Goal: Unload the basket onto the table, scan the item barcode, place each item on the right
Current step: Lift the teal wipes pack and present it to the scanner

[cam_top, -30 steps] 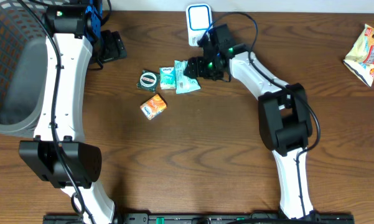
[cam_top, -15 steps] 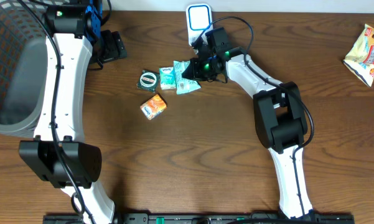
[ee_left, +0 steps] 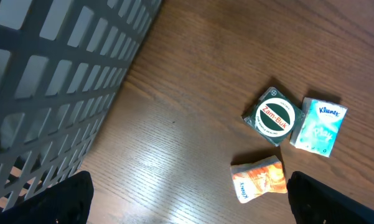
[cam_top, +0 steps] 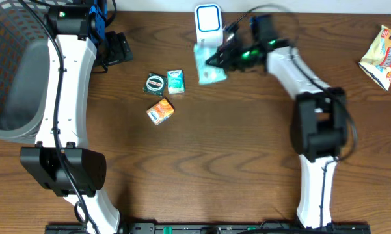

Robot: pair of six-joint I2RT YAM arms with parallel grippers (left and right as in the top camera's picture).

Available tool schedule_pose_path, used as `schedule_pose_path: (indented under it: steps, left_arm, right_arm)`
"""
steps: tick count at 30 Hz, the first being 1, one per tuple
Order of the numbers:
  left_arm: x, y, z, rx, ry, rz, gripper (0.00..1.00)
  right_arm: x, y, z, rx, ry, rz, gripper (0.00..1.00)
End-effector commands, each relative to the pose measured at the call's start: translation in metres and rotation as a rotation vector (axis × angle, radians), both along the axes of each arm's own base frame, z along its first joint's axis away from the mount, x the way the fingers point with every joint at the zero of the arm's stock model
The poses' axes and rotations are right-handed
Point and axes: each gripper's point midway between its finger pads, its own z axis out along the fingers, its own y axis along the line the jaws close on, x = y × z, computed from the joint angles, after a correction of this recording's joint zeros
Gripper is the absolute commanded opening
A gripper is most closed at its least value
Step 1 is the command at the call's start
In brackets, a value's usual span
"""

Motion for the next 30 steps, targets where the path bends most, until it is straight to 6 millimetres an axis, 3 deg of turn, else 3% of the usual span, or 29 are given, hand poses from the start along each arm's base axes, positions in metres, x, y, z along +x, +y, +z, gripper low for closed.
schedule_pose_path:
  steps: [1, 4, 10, 20, 25, 30]
  left_arm:
    - [0.000, 0.003, -0.006, 0.015, 0.020, -0.003, 0.98]
    - [0.000, 0.003, -0.006, 0.014, 0.020, -0.003, 0.98]
    - [0.000, 0.003, -0.006, 0.014, 0.020, -0.003, 0.98]
    - [0.000, 0.003, -0.006, 0.014, 0.020, -0.003, 0.98]
    - [0.000, 0.003, -0.006, 0.015, 0.020, -0.003, 0.98]
    - [0.000, 0.003, -0.006, 0.015, 0.020, -0.003, 0.98]
  right_arm:
    - [-0.016, 0.006, 0.082, 0.105, -0.166, 0.084, 0.01]
    - [-0.016, 0.006, 0.110, 0.100, -0.290, 0.093, 0.01]
    - [-0.020, 0.019, 0.138, 0.026, -0.465, 0.095, 0.01]
    - [-0.043, 0.047, 0.147, 0.008, -0.493, 0.150, 0.01]
    - [-0.051, 0.038, 0.148, 0.004, -0.382, 0.112, 0.01]
    - [-0.067, 0.021, 0.174, -0.061, -0.387, 0.056, 0.01]
